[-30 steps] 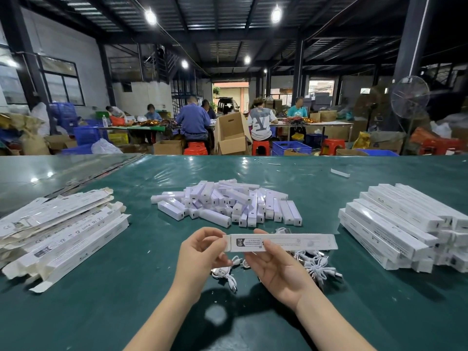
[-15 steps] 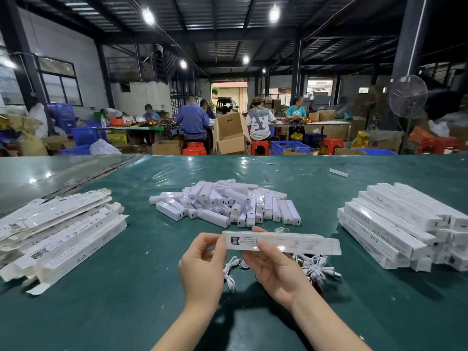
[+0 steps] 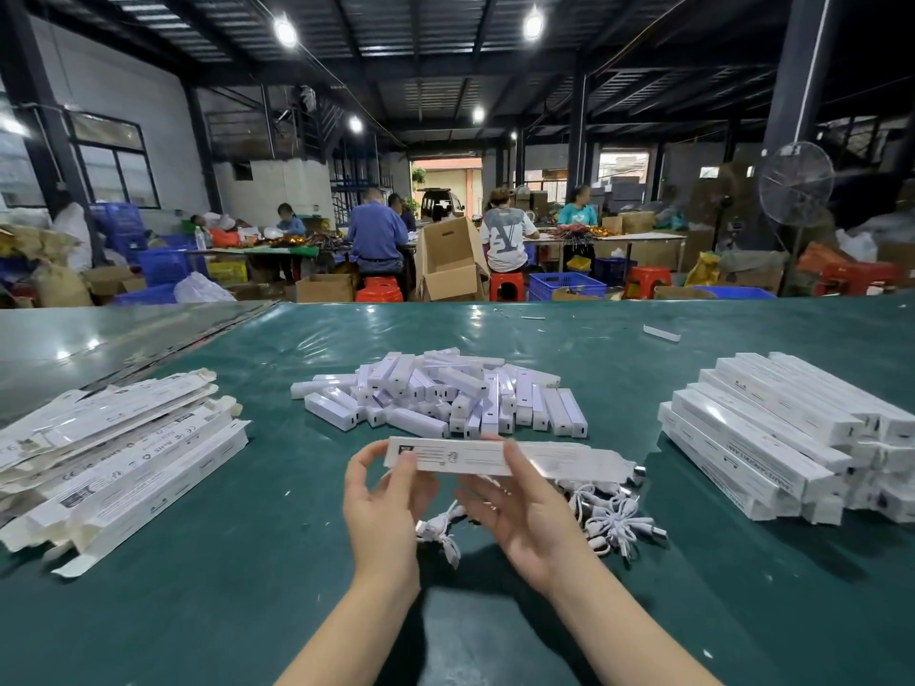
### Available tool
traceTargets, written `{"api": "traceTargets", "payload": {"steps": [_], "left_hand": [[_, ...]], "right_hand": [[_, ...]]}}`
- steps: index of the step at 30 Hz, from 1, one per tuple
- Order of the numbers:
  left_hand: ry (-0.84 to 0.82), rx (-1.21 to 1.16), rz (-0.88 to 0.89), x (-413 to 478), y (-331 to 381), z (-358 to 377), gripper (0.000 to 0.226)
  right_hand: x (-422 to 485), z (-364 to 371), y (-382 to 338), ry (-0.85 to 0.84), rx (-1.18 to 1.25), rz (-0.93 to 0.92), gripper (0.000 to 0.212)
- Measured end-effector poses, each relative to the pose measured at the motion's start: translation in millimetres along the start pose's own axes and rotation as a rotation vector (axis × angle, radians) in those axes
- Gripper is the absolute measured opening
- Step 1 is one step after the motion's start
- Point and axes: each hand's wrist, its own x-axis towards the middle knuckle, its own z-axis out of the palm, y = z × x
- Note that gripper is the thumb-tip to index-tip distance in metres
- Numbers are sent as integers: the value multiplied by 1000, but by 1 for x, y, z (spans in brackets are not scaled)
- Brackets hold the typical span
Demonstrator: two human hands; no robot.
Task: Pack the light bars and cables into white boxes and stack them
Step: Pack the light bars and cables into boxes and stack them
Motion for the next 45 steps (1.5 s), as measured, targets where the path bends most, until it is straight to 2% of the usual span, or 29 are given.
{"api": "traceTargets", "payload": {"steps": [2, 4, 6, 10, 12, 14, 16, 18, 20, 22, 24, 26, 29, 33, 37, 41, 43, 45], "left_hand": [[101, -111, -46, 8, 5, -5, 21], [156, -181, -88, 15, 10, -9, 21], [150, -212, -133, 22, 13, -12, 20], [5, -270, -288, 26, 14, -11, 8], [-73, -284, -425, 25, 10, -10, 27], [-62, -253, -533, 25, 6, -9, 43], [-25, -204, -610, 26, 4, -11, 41], [-15, -135, -637, 28, 1, -14, 18], [24, -93, -611, 29, 1, -14, 10], [29, -185, -587, 32, 5, -15, 8], [13, -270, -581, 33, 9, -13, 20], [-9, -317, -573, 32, 12, -12, 23], [-89, -354, -585, 28, 10, -13, 21], [-231, -331, -616, 23, 9, -16, 26], [-245, -252, -643, 19, 7, -16, 25], [-240, -222, -651, 17, 1, -16, 28], [-256, -178, -636, 18, -2, -17, 34], [-280, -114, -601, 19, -4, -19, 36]], "right_hand": [[2, -5, -7, 139, 84, -75, 22], [3, -12, -13, 232, 11, -161, 7], [4, -18, -16, 270, -126, -219, 15], [7, -23, -17, 241, -295, -313, 27], [7, -20, -12, 185, -406, -340, 26], [7, -16, -8, 95, -551, -380, 25], [5, -10, -7, 14, -777, -423, 23], [6, -6, -9, -17, -1144, -491, 23], [13, -3, -12, 3, -1558, -567, 34], [26, -2, -22, 106, -1751, -611, 32], [45, -10, -39, 321, -1744, -543, 22], [60, -28, -54, 491, -1813, -372, 26], [72, -56, -62, 562, -1943, -105, 33], [85, -75, -67, 532, -1934, -1, 53], [93, -81, -76, 400, -1879, 148, 76], [96, -82, -81, 282, -1920, 217, 67], [92, -80, -75, 329, -1944, 142, 55], [87, -78, -68, 436, -1934, -13, 39]]}}
